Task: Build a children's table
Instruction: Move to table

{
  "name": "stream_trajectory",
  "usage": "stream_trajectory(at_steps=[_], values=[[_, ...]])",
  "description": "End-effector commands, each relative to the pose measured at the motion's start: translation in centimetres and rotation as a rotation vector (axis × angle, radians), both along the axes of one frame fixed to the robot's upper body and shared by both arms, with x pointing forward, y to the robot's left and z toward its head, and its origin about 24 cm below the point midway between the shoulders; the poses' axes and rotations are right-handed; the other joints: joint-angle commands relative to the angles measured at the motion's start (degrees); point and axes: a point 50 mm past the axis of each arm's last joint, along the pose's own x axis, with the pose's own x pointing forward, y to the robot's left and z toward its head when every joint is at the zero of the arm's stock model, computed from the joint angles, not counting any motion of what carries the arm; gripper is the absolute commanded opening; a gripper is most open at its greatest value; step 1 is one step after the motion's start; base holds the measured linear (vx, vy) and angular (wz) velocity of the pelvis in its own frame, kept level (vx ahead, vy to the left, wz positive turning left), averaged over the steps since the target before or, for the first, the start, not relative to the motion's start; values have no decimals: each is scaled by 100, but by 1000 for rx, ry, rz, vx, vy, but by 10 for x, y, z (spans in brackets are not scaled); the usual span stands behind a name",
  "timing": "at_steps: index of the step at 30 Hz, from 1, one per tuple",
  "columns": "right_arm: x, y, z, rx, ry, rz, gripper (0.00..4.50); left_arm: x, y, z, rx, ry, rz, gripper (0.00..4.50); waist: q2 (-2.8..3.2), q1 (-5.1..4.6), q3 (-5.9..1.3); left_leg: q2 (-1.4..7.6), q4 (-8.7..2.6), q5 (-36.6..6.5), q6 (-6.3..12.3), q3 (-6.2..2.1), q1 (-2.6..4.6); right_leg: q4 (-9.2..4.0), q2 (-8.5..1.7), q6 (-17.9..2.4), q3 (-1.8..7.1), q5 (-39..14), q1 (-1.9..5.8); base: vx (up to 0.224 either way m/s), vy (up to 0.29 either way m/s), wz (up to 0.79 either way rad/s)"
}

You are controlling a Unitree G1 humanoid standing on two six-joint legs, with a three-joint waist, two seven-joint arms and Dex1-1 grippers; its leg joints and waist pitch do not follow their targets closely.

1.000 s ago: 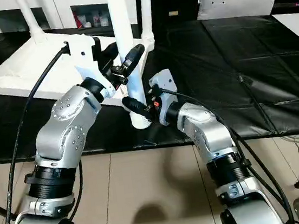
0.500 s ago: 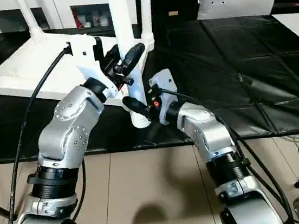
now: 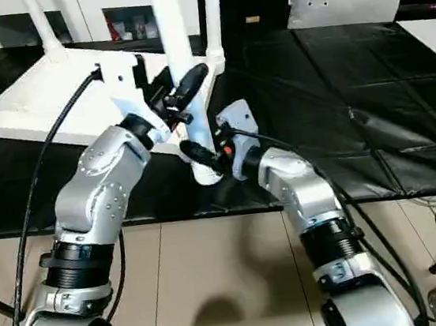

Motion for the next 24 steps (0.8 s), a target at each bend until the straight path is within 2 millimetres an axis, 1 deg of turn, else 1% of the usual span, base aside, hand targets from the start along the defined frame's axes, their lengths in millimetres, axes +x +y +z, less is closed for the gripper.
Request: stream_trajectory(at_steps=[1, 2, 3, 4, 5, 6, 7, 8, 9, 10, 11, 12, 13, 14, 15, 16, 17, 18, 19, 21, 23, 24], values=[[1, -11, 11, 14, -27, -5, 306, 3, 9, 4, -3, 3, 22, 177, 5, -20, -521, 704, -590, -1705, -293, -348, 248, -343, -423, -1285, 285, -726, 222, 0, 0, 0], [-1, -13, 13, 20, -25, 9, 324, 4, 11, 4, 1, 1, 19, 177, 6, -21, -521, 705, -590, -1678, -289, -347, 248, -339, -420, -1282, 285, -703, 223, 0, 0, 0], [-3, -15, 14, 31, -18, 19, 324, 4, 12, 5, 0, -1, 13, 177, 11, -14, -521, 710, -591, -1647, -278, -351, 252, -335, -417, -1273, 282, -670, 227, 0, 0, 0], [-4, -18, 16, 44, -14, 31, 338, 4, 14, 6, -10, 2, 6, 177, 13, -13, -523, 711, -593, -1625, -262, -347, 254, -325, -411, -1276, 282, -625, 221, 0, 0, 0], [-6, -21, 17, 52, -15, 38, 347, 4, 15, 7, -19, 3, 2, 177, -13, -14, -524, 709, -592, -1594, -237, -339, 257, -329, -412, -1307, 280, -586, 224, 0, 0, 0], [-6, -23, 19, 59, -18, 41, 358, 5, 17, 7, -25, 4, -2, 177, -8, -1, -522, 709, -585, -1586, -229, -337, 258, -325, -426, -1324, 282, -578, 228, 0, 0, 0], [-7, -24, 19, 62, -19, 42, 358, 5, 17, 7, -28, 4, -3, 177, -3, 2, -524, 705, -580, -1556, -214, -340, 247, -318, -429, -1357, 279, -584, 234, 0, 0, 0], [-7, -31, 23, 88, -22, 39, 364, 5, 19, 9, -46, 8, -23, 177, -8, 0, -526, 706, -580, -1545, -207, -336, 247, -325, -432, -1364, 280, -589, 232, 0, 0, 0], [-8, -39, 26, 112, -17, 30, 375, 5, 22, 10, -67, 15, -45, 177, 2, 8, -514, 701, -573, -1564, -194, -332, 257, -330, -433, -1389, 285, -657, 226, 0, 0, 0], [-8, -46, 29, 128, -16, 22, 398, 5, 23, 11, -95, 30, -72, 177, 15, 23, -523, 696, -568, -1579, -204, -327, 262, -319, -439, -1414, 282, -679, 235, 0, 0, 0], [-8, -51, 32, 135, -17, 18, 398, 4, 25, 11, -116, 40, -97, 177, 0, 20, -518, 698, -573, -1573, -222, -331, 258, -321, -425, -1421, 275, -688, 232, 0, 0, 0], [-9, -55, 34, 140, -13, 17, 406, 4, 26, 13, -146, 50, -126, 177, 31, 37, -525, 694, -569, -1571, -245, -333, 263, -313, -428, -1431, 269, -685, 229, 0, 0, 0], [-9, -58, 36, 143, -9, 16, 406, 3, 27, 14, -177, 62, -152, 177, 9, 25, -518, 689, -575, -1591, -260, -334, 252, -320, -419, -1441, 267, -697, 230, 0, 0, 0], [-9, -62, 38, 145, -5, 13, 425, 3, 28, 16, -210, 74, -187, 177, -1, 22, -516, 683, -573, -1606, -260, -325, 253, -323, -420, -1447, 267, -711, 233, 0, 0, 0], [-12, -67, 40, 152, 33, 46, 439, 0, 28, 19, -246, 90, -262, 177, -15, 26, -513, 670, -556, -1541, -230, -320, 243, -323, -439, -1504, 269, -727, 240, 0, 0, 0], [-12, -67, 40, 153, 35, 47, 439, 0, 28, 19, -246, 90, -264, 177, -17, 33, -515, 660, -543, -1519, -194, -319, 246, -322, -446, -1529, 269, -737, 257, 0, 0, 0], [-15, -69, 40, 158, 63, 76, 447, -2, 28, 19, -254, 94, -300, 177, -31, 40, -521, 670, -541, -1478, -159, -321, 240, -327, -454, -1535, 272, -734, 256, 0, 0, 0], [-20, -71, 41, 172, 90, 133, 450, -6, 28, 22, -257, 89, -376, 177, -29, 49, -521, 668, -529, -1383, -91, -319, 243, -322, -455, -1554, 272, -731, 268, 0, 0, 0], [-21, -72, 42, 178, 92, 150, 450, -7, 27, 23, -259, 88, -406, 177, -20, 54, -521, 682, -527, -1310, -48, -318, 240, -319, -450, -1555, 273, -702, 260, 0, 0, 0], [-24, -74, 42, 190, 113, 180, 450, -11, 26, 26, -261, 87, -470, 177, -16, 53, -517, 690, -535, -1294, -26, -322, 246, -311, -435, -1573, 266, -700, 251, 0, 0, 0], [-28, -74, 43, 191, 132, 217, 450, -14, 24, 28, -249, 81, -525, 177, -15, 49, -514, 694, -540, -1349, -72, -318, 257, -315, -432, -1577, 264, -763, 243, 0, 0, 0], [-29, -74, 43, 190, 138, 234, 450, -15, 23, 29, -248, 81, -546, 177, -24, 45, -513, 691, -542, -1377, -88, -316, 255, -320, -432, -1580, 264, -806, 250, 0, 0, 0]])
